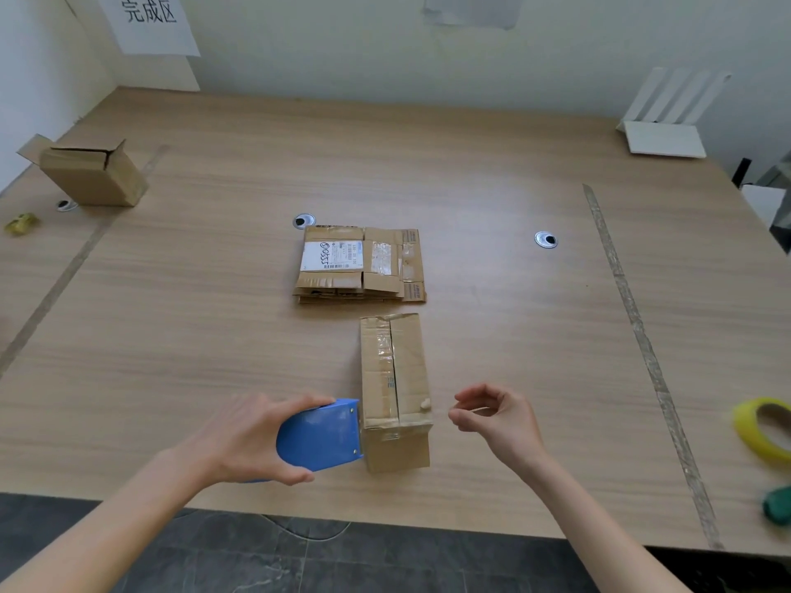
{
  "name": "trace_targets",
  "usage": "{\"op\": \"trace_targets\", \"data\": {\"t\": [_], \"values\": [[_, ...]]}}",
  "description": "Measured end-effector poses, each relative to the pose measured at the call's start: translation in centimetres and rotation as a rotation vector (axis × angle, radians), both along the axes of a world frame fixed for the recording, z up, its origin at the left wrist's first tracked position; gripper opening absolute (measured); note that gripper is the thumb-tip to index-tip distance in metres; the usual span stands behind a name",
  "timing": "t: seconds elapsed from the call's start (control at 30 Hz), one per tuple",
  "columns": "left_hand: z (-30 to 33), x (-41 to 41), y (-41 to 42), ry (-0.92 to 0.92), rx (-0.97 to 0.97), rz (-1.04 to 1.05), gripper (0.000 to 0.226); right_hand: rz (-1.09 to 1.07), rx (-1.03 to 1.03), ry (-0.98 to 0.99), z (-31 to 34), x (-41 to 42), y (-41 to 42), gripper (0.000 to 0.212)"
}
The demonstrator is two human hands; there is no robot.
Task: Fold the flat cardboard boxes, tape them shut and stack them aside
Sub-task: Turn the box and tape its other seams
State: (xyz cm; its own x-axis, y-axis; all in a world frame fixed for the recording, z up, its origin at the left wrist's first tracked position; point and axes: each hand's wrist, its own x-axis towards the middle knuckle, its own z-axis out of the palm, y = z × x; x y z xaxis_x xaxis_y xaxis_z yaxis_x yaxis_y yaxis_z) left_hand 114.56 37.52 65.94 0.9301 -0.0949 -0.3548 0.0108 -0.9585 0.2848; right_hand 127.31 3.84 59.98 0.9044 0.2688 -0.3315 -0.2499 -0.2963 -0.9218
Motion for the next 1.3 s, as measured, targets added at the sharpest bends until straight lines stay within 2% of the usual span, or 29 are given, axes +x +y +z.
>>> {"op": "trace_targets", "data": {"t": [0.47,0.87,1.1,1.3], "values": [[-1.6,0.5,0.7,-0.013,-0.057,0.013,0.088,-0.021,-0.024,-0.008,-1.9,0.1,0.3,0.021],[-3.7,1.3,0.2,-0.005,-0.082,0.032,0.089,-0.092,-0.039,0.093,-5.0,-0.7,1.9,0.026],[-4.5,1.6,0.1,-0.001,-0.121,0.037,0.088,-0.153,0.017,0.132,-5.9,-1.4,2.9,0.034],[-4.7,1.4,0.6,0.0,-0.163,0.056,0.087,-0.133,-0.079,0.094,-5.6,-1.4,3.3,0.049]]}}
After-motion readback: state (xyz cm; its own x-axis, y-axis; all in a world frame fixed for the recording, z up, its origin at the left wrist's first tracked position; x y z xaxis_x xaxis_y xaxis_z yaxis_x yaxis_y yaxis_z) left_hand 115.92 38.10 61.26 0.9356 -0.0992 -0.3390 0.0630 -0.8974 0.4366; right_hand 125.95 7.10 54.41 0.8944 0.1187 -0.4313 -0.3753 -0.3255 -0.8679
